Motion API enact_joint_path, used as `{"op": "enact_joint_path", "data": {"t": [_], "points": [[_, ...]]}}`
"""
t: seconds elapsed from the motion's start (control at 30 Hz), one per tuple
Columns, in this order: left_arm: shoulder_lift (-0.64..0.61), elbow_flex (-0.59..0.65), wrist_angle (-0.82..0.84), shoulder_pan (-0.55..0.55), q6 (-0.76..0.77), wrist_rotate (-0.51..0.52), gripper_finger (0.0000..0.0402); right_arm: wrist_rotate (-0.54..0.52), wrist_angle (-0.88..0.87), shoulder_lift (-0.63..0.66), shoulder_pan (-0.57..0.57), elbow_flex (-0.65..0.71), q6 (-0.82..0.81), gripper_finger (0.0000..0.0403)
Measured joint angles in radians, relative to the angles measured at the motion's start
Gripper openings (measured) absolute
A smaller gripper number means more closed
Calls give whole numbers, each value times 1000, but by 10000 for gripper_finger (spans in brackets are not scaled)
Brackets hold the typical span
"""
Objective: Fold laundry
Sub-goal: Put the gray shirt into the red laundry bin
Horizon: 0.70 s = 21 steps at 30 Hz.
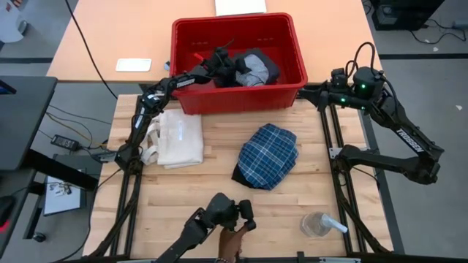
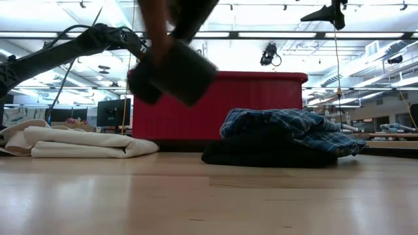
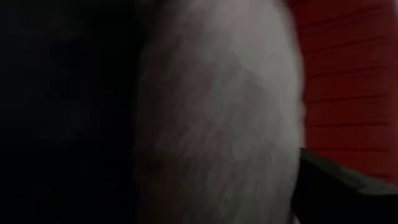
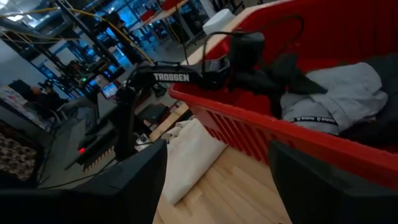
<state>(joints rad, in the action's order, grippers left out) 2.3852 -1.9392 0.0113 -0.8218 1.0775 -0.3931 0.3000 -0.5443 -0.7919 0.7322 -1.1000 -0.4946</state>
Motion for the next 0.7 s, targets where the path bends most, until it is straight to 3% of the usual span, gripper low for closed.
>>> {"op": "enact_joint_path", "data": {"t": [0.1,0.33,0.7], "points": [[-1,0,40,-15,-11,-30,338,12,12,0,0,0,-1,276],[-43,0,59,-34,-160,-41,344,16,13,0,0,0,-1,262],[-139,1,337,-39,-386,210,345,33,13,0,0,0,-3,261]]}}
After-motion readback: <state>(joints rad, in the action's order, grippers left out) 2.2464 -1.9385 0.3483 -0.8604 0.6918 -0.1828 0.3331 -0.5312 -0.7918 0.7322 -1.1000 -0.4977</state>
